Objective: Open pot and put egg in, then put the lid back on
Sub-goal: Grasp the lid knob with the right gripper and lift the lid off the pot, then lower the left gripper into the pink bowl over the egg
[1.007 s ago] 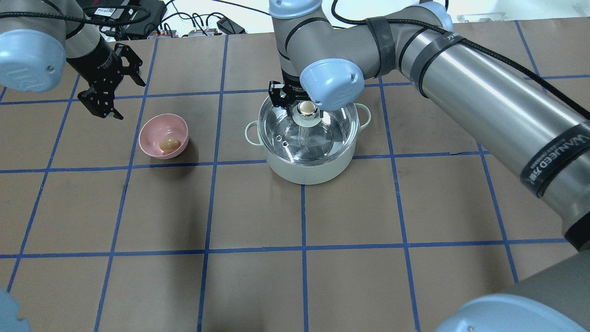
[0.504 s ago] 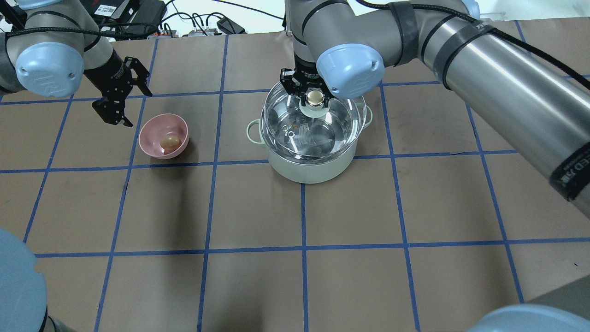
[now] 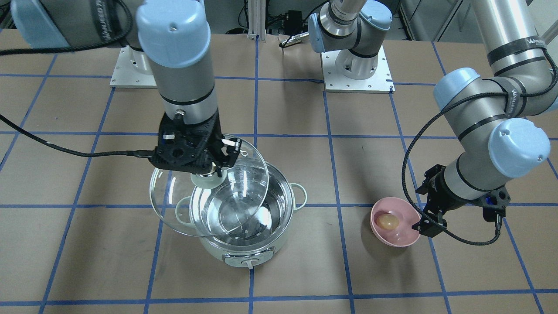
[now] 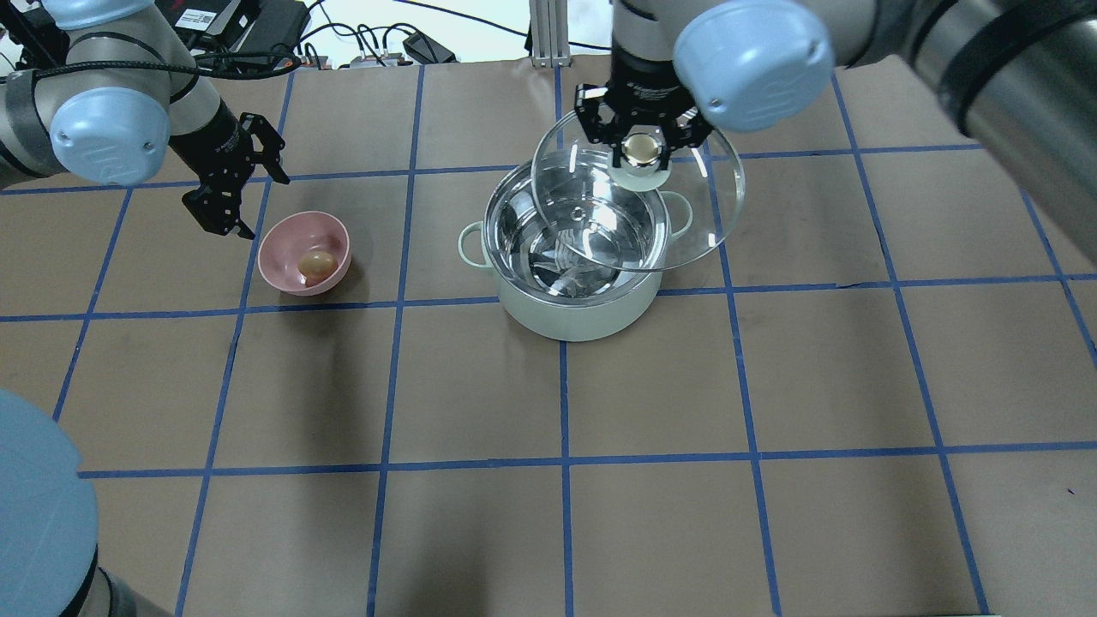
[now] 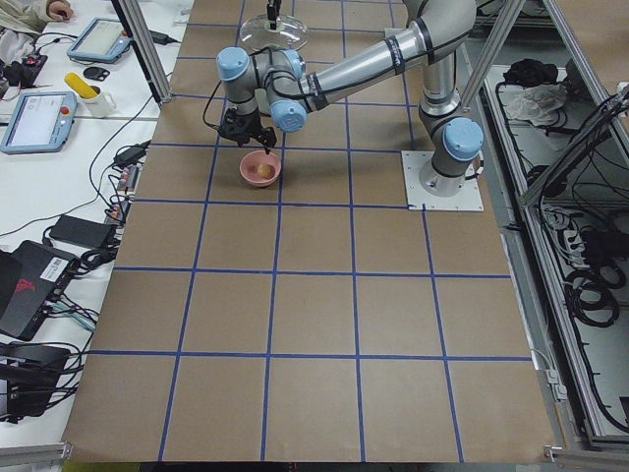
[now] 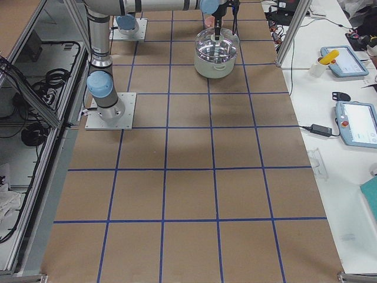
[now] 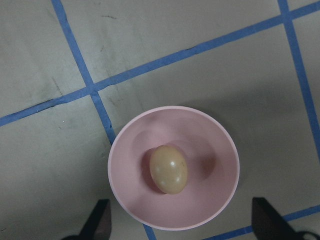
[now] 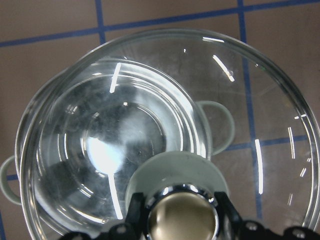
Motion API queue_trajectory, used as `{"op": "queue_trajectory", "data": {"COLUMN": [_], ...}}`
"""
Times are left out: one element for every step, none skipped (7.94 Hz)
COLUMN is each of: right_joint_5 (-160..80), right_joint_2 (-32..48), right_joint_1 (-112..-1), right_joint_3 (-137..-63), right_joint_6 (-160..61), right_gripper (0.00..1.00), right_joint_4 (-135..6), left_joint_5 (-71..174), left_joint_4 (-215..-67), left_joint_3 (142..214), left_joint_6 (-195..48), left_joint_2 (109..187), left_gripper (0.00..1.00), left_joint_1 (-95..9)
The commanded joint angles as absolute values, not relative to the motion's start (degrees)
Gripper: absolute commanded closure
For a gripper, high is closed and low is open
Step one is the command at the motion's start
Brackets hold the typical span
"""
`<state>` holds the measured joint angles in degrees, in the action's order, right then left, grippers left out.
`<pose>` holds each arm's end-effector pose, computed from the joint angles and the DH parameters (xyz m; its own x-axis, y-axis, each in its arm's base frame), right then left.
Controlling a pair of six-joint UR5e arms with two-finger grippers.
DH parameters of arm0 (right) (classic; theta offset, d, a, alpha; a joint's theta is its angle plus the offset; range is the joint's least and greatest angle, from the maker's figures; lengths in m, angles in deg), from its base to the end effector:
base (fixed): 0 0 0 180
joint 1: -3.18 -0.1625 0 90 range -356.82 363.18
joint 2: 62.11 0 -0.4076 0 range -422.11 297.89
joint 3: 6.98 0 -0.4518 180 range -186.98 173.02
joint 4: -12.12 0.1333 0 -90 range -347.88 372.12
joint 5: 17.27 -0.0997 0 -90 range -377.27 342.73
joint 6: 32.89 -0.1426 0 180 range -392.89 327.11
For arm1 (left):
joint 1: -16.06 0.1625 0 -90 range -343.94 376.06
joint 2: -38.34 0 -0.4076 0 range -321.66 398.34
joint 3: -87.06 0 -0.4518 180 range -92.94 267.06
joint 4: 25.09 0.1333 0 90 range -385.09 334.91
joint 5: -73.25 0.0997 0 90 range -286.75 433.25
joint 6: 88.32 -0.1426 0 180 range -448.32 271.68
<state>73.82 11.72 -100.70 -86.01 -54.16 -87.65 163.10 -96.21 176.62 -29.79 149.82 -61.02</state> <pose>0.2885 -0.6232 0.3789 -0.9916 0.1289 -0.0112 0.1294 0.9883 -0.0811 0.0184 -0.6782 0.2333 -0.3183 -0.9475 -0.0308 -0.9479 0.3177 0.0219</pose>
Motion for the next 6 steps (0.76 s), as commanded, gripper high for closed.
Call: {"op": "queue_trajectory", "data": {"right_joint_5": [71.8,72.1,72.1,72.0,71.9,71.9], "right_joint_2": [20.2,21.7,22.5,23.2,23.3,23.4], "right_joint_1": [-90.3,-86.8,-84.7,-84.6,-84.7,-84.7], "right_joint_3": [-86.2,-86.4,-86.6,-86.7,-86.8,-87.0], "right_joint_6": [-41.0,-36.7,-34.6,-34.4,-34.5,-34.5], "right_gripper": [1.0,1.0,1.0,1.0,1.0,1.0], "right_joint_4": [-75.5,-73.4,-72.4,-71.0,-70.5,-70.4], "left_joint_5": [161.1,161.1,161.1,161.5,161.6,161.5], "left_joint_4": [-94.3,-92.7,-92.7,-92.7,-92.6,-92.5], "left_joint_3": [176.6,176.6,176.8,177.2,178.4,179.2], "left_joint_6": [-29.7,-28.2,-27.9,-27.7,-27.6,-27.6], "left_joint_2": [151.5,152.6,153.3,153.9,154.4,154.7], "left_gripper": [0.0,0.0,0.0,0.0,0.0,0.0], "left_joint_1": [-61.0,-61.0,-61.0,-61.0,-61.0,-61.0]}}
